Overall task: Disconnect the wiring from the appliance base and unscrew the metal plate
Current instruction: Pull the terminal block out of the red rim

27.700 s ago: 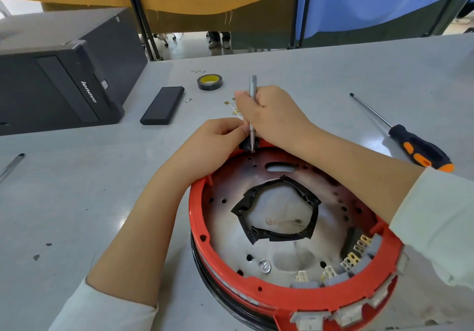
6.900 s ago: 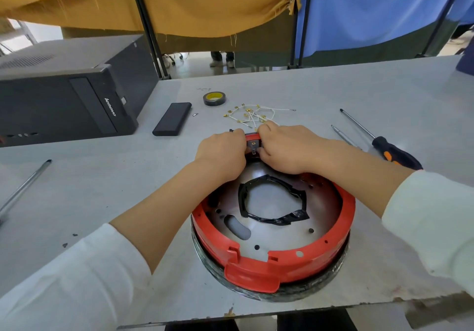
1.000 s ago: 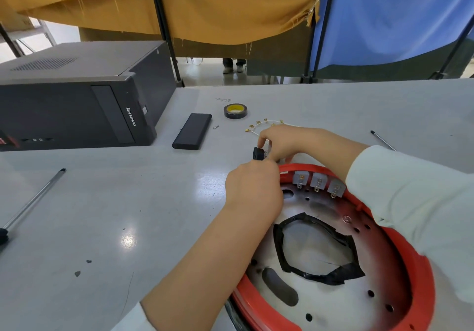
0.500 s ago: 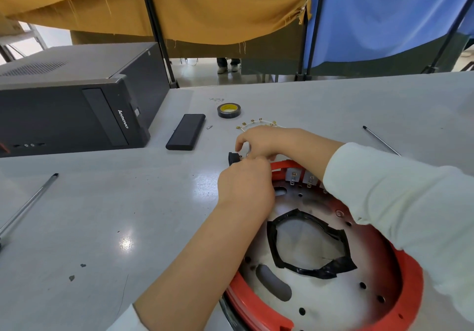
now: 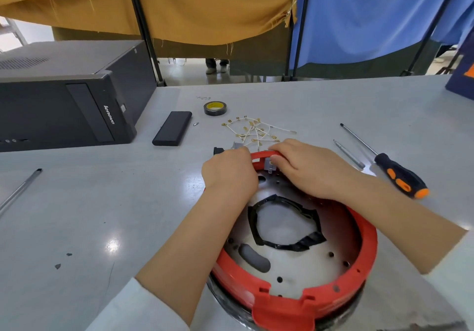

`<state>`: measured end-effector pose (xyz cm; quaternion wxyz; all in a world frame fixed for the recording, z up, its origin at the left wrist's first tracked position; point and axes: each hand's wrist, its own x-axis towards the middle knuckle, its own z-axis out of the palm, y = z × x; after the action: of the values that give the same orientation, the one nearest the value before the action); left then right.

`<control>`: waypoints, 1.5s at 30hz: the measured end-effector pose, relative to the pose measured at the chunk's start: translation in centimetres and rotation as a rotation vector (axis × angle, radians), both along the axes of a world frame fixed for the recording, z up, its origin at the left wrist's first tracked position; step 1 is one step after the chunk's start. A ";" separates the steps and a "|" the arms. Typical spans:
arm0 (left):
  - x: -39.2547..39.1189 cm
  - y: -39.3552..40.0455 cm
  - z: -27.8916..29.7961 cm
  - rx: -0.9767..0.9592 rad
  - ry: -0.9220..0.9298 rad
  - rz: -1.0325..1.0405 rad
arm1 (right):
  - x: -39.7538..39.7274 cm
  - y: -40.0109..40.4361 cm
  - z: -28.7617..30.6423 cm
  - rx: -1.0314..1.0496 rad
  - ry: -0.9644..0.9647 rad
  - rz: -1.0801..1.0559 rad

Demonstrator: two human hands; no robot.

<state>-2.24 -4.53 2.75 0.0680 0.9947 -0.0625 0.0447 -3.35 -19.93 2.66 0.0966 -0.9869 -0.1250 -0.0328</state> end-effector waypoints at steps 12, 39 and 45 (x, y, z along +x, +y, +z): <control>-1.1 1.5 -1.0 -0.032 -0.072 -0.006 | 1.3 1.0 -0.2 -0.041 -0.011 0.158; 2.0 1.4 -0.8 0.020 -0.084 -0.215 | 2.1 1.6 -1.3 -0.120 -0.169 0.099; 1.9 1.7 -0.8 -0.038 -0.045 -0.281 | 1.8 1.4 -1.1 -0.154 -0.165 0.121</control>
<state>-0.33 -2.80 1.91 0.0910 0.9734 -0.2019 0.0583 -1.52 -18.56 1.55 0.0118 -0.9760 -0.1938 -0.0982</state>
